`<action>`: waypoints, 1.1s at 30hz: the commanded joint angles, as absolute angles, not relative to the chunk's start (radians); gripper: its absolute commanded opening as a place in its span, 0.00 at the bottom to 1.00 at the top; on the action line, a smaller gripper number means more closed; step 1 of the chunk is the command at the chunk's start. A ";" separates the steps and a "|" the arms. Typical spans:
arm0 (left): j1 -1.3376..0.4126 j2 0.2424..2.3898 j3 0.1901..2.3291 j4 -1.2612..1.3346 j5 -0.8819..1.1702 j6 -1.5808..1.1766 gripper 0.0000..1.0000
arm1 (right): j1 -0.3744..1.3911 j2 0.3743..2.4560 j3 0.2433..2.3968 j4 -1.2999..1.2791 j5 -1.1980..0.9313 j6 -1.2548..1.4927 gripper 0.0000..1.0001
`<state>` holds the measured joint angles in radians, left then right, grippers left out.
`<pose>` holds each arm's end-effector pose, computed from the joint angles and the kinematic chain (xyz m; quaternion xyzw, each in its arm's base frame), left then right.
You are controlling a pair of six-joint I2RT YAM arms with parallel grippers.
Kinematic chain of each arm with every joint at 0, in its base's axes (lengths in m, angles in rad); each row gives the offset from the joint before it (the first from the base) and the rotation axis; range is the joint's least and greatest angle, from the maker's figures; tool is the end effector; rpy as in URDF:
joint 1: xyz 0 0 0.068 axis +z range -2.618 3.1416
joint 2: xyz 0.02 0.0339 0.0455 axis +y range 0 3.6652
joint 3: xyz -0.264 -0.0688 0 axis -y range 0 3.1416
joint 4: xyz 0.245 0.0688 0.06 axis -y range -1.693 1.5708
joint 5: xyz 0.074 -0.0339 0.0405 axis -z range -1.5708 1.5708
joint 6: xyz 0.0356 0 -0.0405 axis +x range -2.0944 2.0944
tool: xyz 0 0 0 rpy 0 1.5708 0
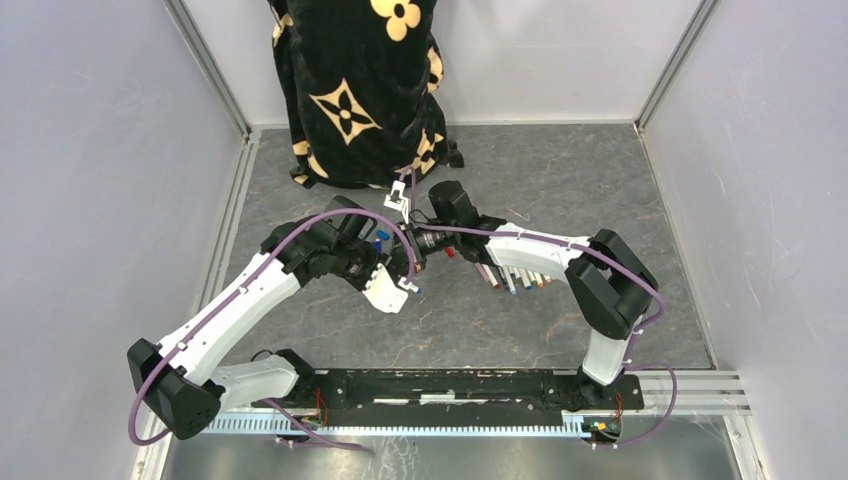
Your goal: Open the pen caps
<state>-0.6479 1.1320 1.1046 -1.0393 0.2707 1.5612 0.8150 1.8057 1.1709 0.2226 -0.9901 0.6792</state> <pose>0.1591 -0.1323 0.3109 0.8723 0.4013 -0.0083 0.2794 0.2527 0.3115 0.2358 -0.3094 0.7170 0.6190 0.0833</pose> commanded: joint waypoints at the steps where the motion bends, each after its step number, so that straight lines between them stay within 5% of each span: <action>1: -0.653 1.126 1.112 -1.062 0.222 1.601 0.25 | 0.808 1.769 1.172 0.233 -1.009 0.657 0.00; 11: -0.653 1.138 1.139 -1.043 0.242 1.567 0.32 | 0.808 1.763 1.166 0.237 -1.008 0.663 0.00; 16: -0.656 1.149 1.166 -1.046 0.287 1.539 0.13 | 0.810 1.781 1.180 0.266 -1.007 0.687 0.00; 18: -0.663 1.157 1.177 -1.051 0.299 1.523 0.04 | 0.812 1.794 1.192 0.274 -1.006 0.696 0.14; 21: -0.667 1.158 1.173 -1.057 0.305 1.517 0.02 | 0.816 1.809 1.206 0.307 -1.005 0.719 0.33; 24: -0.667 1.158 1.166 -1.057 0.296 1.513 0.02 | 0.820 1.824 1.226 0.316 -1.008 0.728 0.38; 26: -0.667 1.160 1.167 -1.053 0.295 1.499 0.02 | 0.820 1.842 1.243 0.316 -1.005 0.734 0.35; 29: -0.667 1.166 1.174 -1.051 0.299 1.479 0.02 | 0.820 1.876 1.289 0.314 -0.995 0.738 0.01; 33: -0.667 1.174 1.183 -1.042 0.302 1.466 0.02 | 0.820 1.926 1.377 0.304 -0.976 0.747 0.00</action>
